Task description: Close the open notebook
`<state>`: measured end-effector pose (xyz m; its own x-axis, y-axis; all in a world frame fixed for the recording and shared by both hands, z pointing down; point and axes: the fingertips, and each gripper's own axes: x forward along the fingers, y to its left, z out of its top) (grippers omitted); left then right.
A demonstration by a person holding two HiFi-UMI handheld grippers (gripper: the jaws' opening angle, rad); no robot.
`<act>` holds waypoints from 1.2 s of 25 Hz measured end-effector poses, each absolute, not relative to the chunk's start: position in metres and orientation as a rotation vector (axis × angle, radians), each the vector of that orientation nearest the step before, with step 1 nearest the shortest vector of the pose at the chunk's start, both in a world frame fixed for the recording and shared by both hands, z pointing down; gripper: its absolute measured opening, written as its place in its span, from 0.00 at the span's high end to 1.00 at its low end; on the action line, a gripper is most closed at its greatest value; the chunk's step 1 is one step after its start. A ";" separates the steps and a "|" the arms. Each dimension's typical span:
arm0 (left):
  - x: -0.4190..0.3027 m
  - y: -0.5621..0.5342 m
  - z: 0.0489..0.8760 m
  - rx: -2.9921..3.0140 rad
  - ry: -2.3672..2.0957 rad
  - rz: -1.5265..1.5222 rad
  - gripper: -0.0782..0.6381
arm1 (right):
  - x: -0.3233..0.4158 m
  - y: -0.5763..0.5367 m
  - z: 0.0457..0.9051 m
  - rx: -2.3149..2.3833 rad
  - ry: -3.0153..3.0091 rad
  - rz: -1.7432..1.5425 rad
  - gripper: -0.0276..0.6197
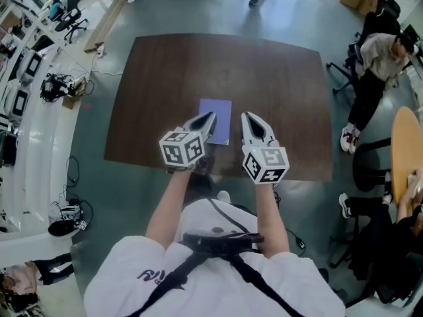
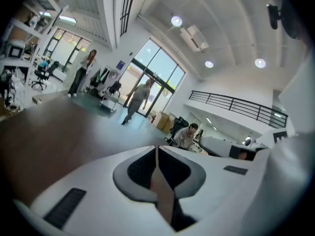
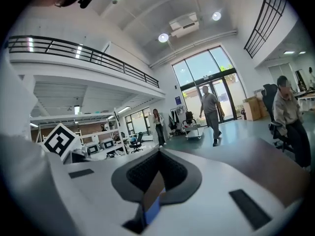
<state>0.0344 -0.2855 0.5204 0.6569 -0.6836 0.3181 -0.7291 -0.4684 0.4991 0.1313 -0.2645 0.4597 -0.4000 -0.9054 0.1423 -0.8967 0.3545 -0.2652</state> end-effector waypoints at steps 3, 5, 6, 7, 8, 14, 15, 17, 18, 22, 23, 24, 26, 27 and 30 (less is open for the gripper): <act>0.019 -0.280 0.481 2.365 -1.252 0.056 0.87 | 0.125 -0.260 0.442 -1.668 2.577 -0.392 0.95; 0.008 -0.275 0.460 2.427 -1.378 0.052 0.87 | 0.120 -0.256 0.433 -1.658 2.590 -0.335 0.95; 0.003 -0.271 0.451 2.454 -1.441 0.052 0.87 | 0.117 -0.254 0.429 -1.655 2.598 -0.302 0.95; -0.002 -0.267 0.443 2.477 -1.502 0.054 0.87 | 0.114 -0.251 0.425 -1.651 2.605 -0.269 0.95; -0.006 -0.264 0.437 2.498 -1.558 0.060 0.87 | 0.111 -0.249 0.422 -1.647 2.612 -0.237 0.95; -0.017 -0.254 0.424 2.534 -1.696 0.050 0.87 | 0.101 -0.245 0.418 -1.641 2.617 -0.165 0.95; -0.019 -0.253 0.423 2.533 -1.696 0.044 0.87 | 0.099 -0.243 0.418 -1.638 2.618 -0.162 0.95; -0.020 -0.249 0.422 2.539 -1.691 0.039 0.87 | 0.096 -0.239 0.415 -1.630 2.619 -0.153 0.95; -0.018 -0.248 0.421 2.545 -1.688 0.039 0.87 | 0.097 -0.238 0.414 -1.626 2.617 -0.149 0.95; -0.005 -0.245 0.415 2.580 -1.676 0.040 0.87 | 0.103 -0.237 0.406 -1.618 2.605 -0.123 0.95; -0.003 -0.244 0.413 2.587 -1.674 0.039 0.87 | 0.104 -0.236 0.404 -1.617 2.604 -0.117 0.95; -0.001 -0.243 0.412 2.595 -1.673 0.037 0.87 | 0.104 -0.235 0.403 -1.615 2.601 -0.111 0.95; 0.003 -0.242 0.410 2.610 -1.672 0.039 0.87 | 0.106 -0.235 0.402 -1.611 2.594 -0.103 0.95; 0.006 -0.242 0.409 2.617 -1.670 0.045 0.87 | 0.108 -0.235 0.400 -1.608 2.589 -0.099 0.95; 0.014 -0.239 0.403 2.632 -1.669 0.065 0.87 | 0.112 -0.231 0.390 -1.600 2.573 -0.086 0.95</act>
<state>0.0135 -0.2385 0.4029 0.4261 -0.9034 0.0482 -0.9044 -0.4267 -0.0018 0.1116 -0.2310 0.3902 -0.4384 -0.8965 -0.0642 -0.8902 0.4429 -0.1063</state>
